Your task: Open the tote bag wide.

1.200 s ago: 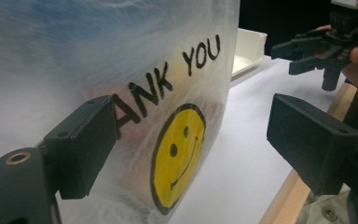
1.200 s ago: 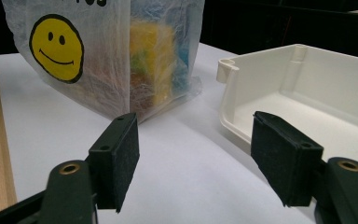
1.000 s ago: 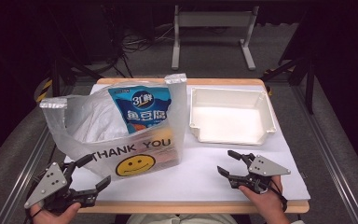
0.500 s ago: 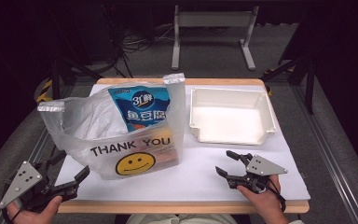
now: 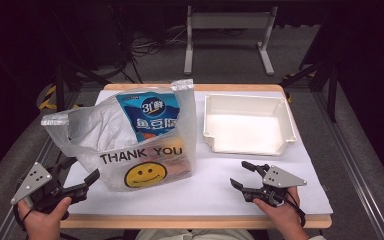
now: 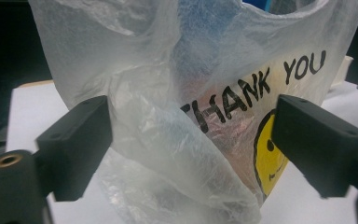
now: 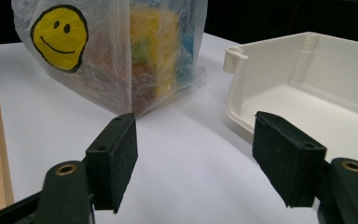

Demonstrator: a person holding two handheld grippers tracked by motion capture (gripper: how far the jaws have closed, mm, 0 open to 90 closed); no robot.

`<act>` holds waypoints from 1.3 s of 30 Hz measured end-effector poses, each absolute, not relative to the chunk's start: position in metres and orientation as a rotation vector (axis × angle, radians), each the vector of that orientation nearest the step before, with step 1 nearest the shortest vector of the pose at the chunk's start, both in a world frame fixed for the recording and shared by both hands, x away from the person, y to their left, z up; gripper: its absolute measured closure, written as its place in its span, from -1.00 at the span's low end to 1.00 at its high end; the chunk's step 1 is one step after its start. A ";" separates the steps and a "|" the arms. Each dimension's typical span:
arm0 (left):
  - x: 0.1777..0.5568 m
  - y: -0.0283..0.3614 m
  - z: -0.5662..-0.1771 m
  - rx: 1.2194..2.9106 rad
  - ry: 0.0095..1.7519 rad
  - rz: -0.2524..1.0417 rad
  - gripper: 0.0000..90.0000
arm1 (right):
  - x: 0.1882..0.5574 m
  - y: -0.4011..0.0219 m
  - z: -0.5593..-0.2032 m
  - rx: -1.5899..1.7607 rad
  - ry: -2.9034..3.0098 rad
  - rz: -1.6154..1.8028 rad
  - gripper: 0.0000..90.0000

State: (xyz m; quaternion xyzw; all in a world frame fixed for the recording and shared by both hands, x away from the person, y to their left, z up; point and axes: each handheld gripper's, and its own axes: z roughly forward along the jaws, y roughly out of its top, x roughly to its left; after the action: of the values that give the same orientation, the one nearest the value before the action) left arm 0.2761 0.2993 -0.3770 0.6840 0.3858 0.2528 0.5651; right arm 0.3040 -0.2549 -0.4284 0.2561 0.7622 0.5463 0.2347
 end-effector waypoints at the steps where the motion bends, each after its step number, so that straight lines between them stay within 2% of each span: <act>1: 0.276 0.299 -0.377 1.609 0.907 0.595 -0.59 | 0.304 -0.255 -0.428 0.703 2.092 1.499 -0.30; 2: 0.278 0.300 -0.378 1.613 0.896 0.579 -0.59 | 0.305 -0.254 -0.428 0.703 2.085 1.506 -0.30; 4: 0.280 0.301 -0.378 1.622 0.874 0.577 -0.37 | 0.307 -0.252 -0.425 0.712 2.079 1.529 -0.31; 10: 0.278 0.304 -0.374 1.620 0.816 0.548 0.45 | 0.313 -0.240 -0.412 0.688 2.074 1.552 -0.31; 13: 0.276 0.305 -0.372 1.617 0.801 0.554 0.70 | 0.315 -0.236 -0.409 0.680 2.075 1.560 -0.31; 14: 0.276 0.306 -0.372 1.618 0.796 0.556 0.70 | 0.316 -0.233 -0.406 0.672 2.076 1.557 -0.31; 18: 0.276 0.305 -0.372 1.628 0.790 0.554 0.93 | 0.321 -0.220 -0.394 0.649 2.089 1.570 -0.29; 22: 0.276 0.305 -0.372 1.637 0.782 0.553 1.00 | 0.327 -0.206 -0.380 0.615 2.105 1.586 -0.27; 32: 0.276 0.306 -0.372 1.635 0.782 0.552 1.00 | 0.343 -0.163 -0.352 0.529 2.155 1.608 -0.21; 37: 0.276 0.307 -0.372 1.629 0.780 0.547 1.00 | 0.348 -0.148 -0.345 0.503 2.175 1.612 -0.13; 39: 0.277 0.307 -0.372 1.632 0.779 0.545 1.00 | 0.351 -0.140 -0.343 0.499 2.186 1.610 -0.04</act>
State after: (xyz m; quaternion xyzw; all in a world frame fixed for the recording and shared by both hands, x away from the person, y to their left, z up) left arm 0.2768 0.3073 -0.3724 0.7000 0.3342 0.2336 0.5863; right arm 0.3515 -0.1397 -0.3427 0.1776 0.7775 0.5728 0.1893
